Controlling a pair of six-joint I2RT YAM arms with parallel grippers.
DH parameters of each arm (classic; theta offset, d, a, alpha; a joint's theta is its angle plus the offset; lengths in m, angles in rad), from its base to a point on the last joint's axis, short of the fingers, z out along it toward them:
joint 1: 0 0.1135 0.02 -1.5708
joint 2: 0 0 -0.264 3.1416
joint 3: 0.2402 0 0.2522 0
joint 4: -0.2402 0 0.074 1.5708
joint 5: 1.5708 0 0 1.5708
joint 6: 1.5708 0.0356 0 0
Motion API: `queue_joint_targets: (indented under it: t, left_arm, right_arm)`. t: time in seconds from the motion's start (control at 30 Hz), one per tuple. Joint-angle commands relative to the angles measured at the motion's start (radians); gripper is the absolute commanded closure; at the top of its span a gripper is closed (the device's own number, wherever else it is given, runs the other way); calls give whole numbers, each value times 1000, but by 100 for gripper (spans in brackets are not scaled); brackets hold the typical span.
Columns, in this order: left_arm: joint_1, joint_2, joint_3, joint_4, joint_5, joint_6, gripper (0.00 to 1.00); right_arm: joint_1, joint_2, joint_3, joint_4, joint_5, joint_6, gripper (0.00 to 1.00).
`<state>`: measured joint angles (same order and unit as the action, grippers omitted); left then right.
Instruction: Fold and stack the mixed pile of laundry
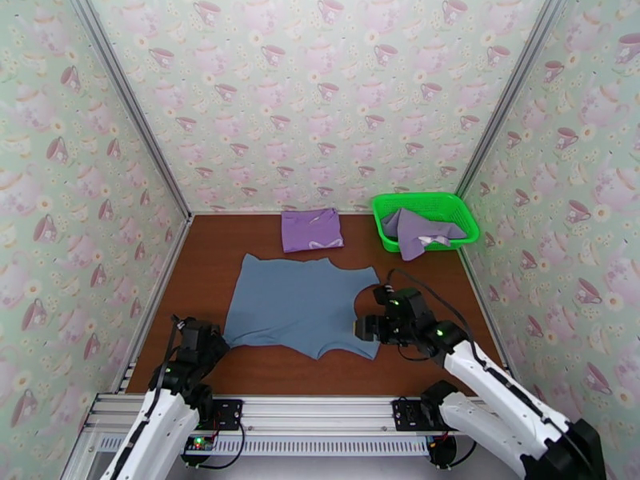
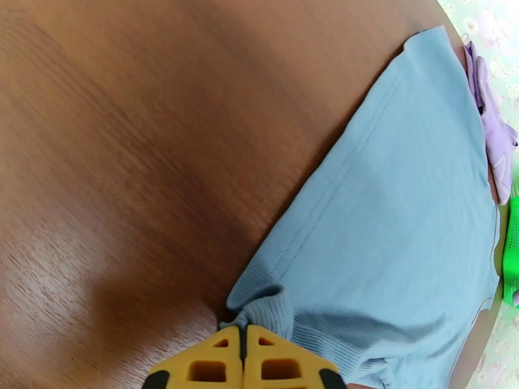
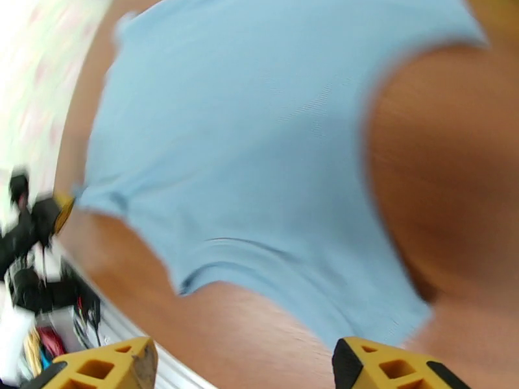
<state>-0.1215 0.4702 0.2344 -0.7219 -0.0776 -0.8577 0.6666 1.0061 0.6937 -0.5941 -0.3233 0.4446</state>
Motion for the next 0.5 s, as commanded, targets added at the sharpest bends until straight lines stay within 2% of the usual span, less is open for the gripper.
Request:
queue_joint_targets:
  t: [0.0,0.17,0.33,0.47]
  left_arm:
    - [-5,-22,-12,1,18,-9,100]
    - [-5,-21,-15,4,19,-9,100]
    - [-6,-19,-16,5,22,-8,100]
    - [-6,-21,-17,8,21,-9,100]
  right_arm:
    - [198,181,125,-23,139,-170,30]
    - [440,457,277,-39,353,-416,36]
    - [500,589,325,-16,380,-527,42]
    - [535,660,349,-18,378,-542,43]
